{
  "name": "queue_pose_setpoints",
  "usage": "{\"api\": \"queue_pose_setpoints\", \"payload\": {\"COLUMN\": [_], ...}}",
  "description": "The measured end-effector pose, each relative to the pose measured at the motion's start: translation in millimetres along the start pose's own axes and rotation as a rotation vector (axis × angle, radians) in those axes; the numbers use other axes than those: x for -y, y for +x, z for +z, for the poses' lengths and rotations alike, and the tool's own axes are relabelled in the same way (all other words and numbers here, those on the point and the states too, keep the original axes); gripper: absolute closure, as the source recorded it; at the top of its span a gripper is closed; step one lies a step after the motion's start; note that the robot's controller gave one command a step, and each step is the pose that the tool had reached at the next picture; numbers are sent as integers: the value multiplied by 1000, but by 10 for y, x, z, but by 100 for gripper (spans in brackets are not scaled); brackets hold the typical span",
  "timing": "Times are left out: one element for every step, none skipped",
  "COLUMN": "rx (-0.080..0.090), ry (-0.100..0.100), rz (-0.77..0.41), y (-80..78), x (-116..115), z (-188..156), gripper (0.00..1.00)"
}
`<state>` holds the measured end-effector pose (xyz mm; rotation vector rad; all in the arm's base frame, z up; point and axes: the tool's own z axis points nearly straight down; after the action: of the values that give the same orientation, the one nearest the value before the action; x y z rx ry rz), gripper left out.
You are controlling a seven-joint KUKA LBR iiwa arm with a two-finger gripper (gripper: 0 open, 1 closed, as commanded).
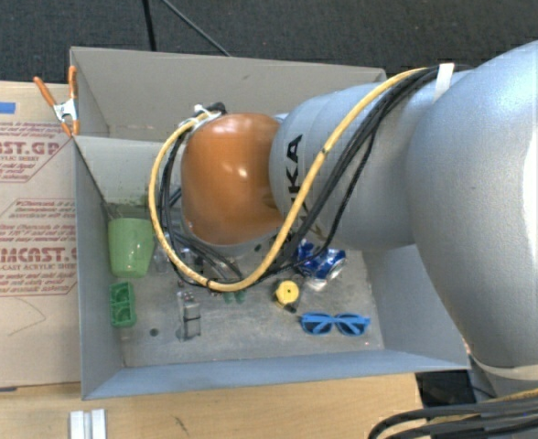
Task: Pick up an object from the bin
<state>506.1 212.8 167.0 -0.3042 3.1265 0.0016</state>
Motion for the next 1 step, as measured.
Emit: {"api": "queue_pose_setpoints", "payload": {"rx": [-5], "ry": [5], "rz": [7], "y": [215], "x": [1106], "z": [535], "gripper": [0]}}
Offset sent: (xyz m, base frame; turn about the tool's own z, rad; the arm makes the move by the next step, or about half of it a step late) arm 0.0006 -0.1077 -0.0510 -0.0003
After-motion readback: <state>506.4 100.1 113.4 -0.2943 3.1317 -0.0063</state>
